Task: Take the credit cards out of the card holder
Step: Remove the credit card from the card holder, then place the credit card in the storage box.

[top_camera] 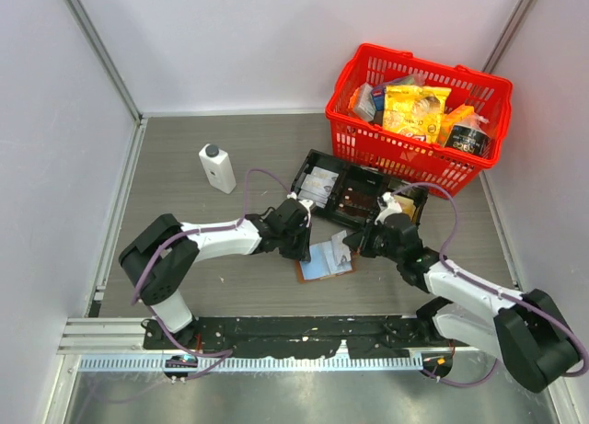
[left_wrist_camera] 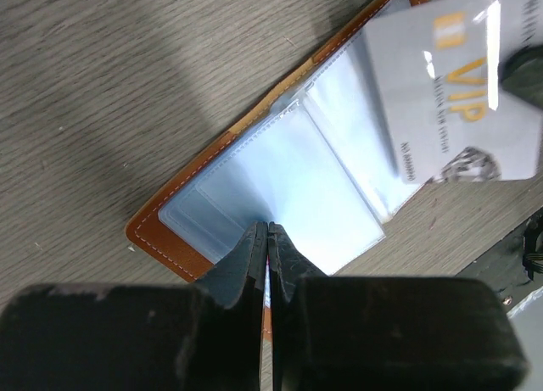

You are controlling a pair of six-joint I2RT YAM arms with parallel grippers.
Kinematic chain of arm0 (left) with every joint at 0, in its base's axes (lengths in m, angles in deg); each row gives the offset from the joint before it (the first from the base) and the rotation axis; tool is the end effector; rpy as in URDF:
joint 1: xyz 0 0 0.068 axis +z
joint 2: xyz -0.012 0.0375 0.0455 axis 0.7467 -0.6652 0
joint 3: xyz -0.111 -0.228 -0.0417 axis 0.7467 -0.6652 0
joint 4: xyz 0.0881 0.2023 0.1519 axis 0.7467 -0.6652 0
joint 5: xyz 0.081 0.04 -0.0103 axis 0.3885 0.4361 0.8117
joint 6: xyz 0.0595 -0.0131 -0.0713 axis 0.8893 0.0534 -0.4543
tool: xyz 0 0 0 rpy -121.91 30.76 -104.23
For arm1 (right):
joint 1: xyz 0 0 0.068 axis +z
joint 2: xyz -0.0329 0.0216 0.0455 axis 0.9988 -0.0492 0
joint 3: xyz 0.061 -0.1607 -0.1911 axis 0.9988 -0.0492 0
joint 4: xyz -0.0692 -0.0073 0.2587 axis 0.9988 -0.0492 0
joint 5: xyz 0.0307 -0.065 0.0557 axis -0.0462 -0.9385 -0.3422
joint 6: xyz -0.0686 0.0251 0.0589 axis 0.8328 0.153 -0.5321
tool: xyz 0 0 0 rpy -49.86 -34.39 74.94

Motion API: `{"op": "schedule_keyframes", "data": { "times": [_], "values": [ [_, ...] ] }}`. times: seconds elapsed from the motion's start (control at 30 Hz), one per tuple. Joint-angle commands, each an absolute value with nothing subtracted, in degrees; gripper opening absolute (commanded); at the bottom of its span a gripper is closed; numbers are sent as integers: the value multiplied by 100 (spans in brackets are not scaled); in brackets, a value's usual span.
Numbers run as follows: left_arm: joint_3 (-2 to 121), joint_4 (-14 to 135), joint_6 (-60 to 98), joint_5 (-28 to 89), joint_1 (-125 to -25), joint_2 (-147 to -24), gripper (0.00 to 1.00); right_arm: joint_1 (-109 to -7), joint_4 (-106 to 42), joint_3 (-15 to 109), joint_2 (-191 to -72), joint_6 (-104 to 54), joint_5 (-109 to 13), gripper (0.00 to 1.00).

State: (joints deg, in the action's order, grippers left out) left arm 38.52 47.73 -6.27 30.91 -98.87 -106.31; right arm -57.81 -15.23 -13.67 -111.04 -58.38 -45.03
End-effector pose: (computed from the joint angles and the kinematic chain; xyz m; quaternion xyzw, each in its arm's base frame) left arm 0.2178 -0.2833 0.0923 0.1339 0.9442 -0.2512 0.1657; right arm 0.2131 0.1376 0.1121 0.0372 0.8625 0.3499 0.3637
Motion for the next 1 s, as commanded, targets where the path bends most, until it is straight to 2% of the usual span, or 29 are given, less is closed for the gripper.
{"op": "schedule_keyframes", "data": {
  "times": [0.0,0.1,0.2,0.27,0.33,0.43,0.63,0.77,0.97],
  "values": [
    [3419,3874,-330,3314,-9928,-10805,8,-5835,-3031,-763,-10694,-5132,-5006,1],
    [3384,3945,-330,3454,-9919,-10419,16,-5835,-3578,-298,-10554,-4912,-4927,1],
    [3358,4102,-321,3533,-9866,-9813,30,-5826,-4114,115,-10334,-4622,-4778,1],
    [3366,4243,-268,3507,-9805,-9330,42,-5835,-4378,501,-10220,-4473,-4743,1],
    [3340,4454,-242,3429,-9717,-8908,59,-5826,-4511,774,-10158,-4402,-4655,1],
    [3217,4963,-294,3026,-9437,-8354,75,-5835,-4546,1083,-10219,-4349,-4401,1],
    [2919,6280,-443,1629,-8663,-7860,79,-5826,-4476,1742,-10333,-4287,-3417,1],
    [2672,7440,-733,714,-8495,-7719,78,-5835,-4327,2041,-10316,-4278,-2934,1],
    [2479,9234,-1304,89,-8504,-7824,74,-5826,-3984,2182,-10377,-4393,-2186,1]
  ]
}}
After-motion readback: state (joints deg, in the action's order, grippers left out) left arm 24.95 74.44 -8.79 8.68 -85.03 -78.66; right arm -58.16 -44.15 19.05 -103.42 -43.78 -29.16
